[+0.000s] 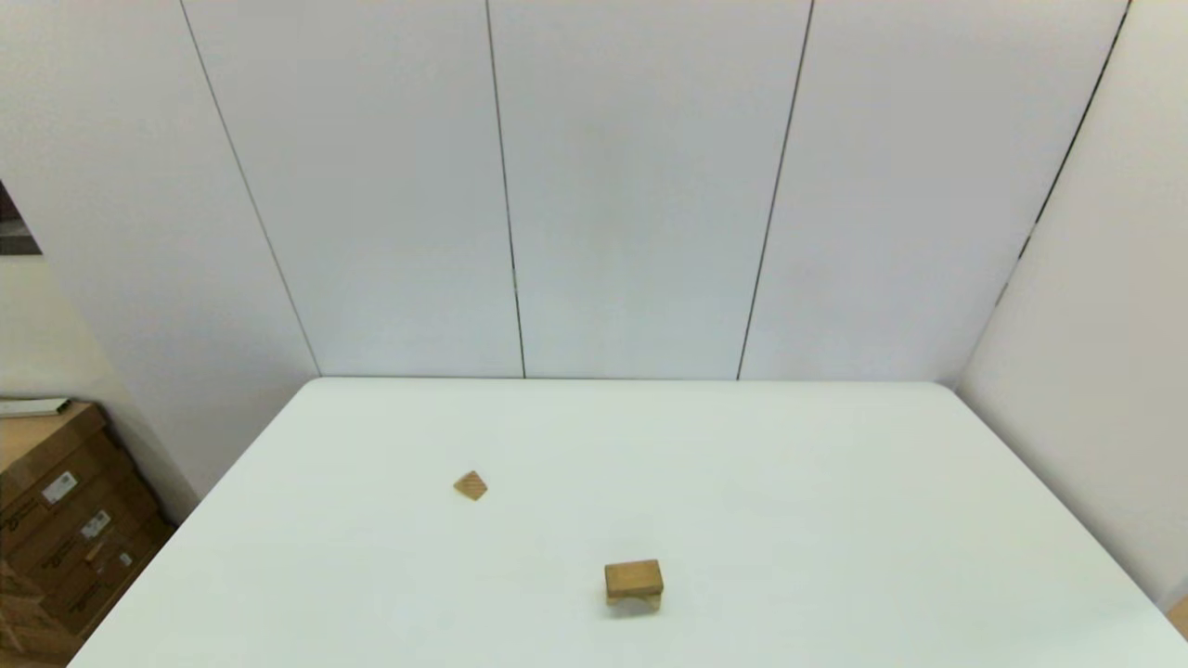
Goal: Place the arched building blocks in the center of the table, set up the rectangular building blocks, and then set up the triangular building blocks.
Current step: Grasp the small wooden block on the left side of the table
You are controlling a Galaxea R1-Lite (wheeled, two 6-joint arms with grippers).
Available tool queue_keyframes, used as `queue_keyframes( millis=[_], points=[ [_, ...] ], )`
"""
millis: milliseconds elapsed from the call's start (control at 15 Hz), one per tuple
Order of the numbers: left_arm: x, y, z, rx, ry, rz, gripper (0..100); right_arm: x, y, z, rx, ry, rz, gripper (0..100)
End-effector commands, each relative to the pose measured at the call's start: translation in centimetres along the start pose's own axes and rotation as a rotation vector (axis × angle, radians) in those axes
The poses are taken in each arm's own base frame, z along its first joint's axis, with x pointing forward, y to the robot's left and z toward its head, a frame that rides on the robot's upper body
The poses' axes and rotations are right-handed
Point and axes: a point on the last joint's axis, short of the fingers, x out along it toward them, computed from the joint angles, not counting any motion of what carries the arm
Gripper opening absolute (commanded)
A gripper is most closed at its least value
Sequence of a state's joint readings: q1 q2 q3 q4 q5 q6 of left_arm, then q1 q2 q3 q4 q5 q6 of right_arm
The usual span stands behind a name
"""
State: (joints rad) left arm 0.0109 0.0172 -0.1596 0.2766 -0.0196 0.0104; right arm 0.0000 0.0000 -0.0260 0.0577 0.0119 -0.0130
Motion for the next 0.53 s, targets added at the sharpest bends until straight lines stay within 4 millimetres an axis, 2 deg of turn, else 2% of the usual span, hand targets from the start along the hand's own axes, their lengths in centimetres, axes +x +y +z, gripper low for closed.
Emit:
queue_keyframes(
  millis=[67, 200, 333, 400, 533],
  points=[
    [0.9, 0.1, 5.0, 0.051, 0.162, -0.008, 100, 0.0, 0.0, 0.0, -0.001, 0.001, 0.000, 100],
    [3.8, 0.2, 8.3, 0.042, 0.317, -0.002, 100, 0.0, 0.0, 0.0, -0.001, 0.001, 0.000, 100],
    [8.8, 0.4, 10.7, 0.001, 0.501, 0.023, 100, 0.0, 0.0, 0.0, -0.001, 0.001, 0.000, 100],
    [12.3, 0.4, 11.9, -0.069, 0.589, 0.041, 100, 0.0, 0.0, 0.0, -0.001, 0.001, 0.000, 100],
    [17.1, 0.6, 13.1, -0.188, 0.675, 0.091, 100, 0.0, 0.0, 0.0, -0.001, 0.001, 0.000, 100]
  ],
)
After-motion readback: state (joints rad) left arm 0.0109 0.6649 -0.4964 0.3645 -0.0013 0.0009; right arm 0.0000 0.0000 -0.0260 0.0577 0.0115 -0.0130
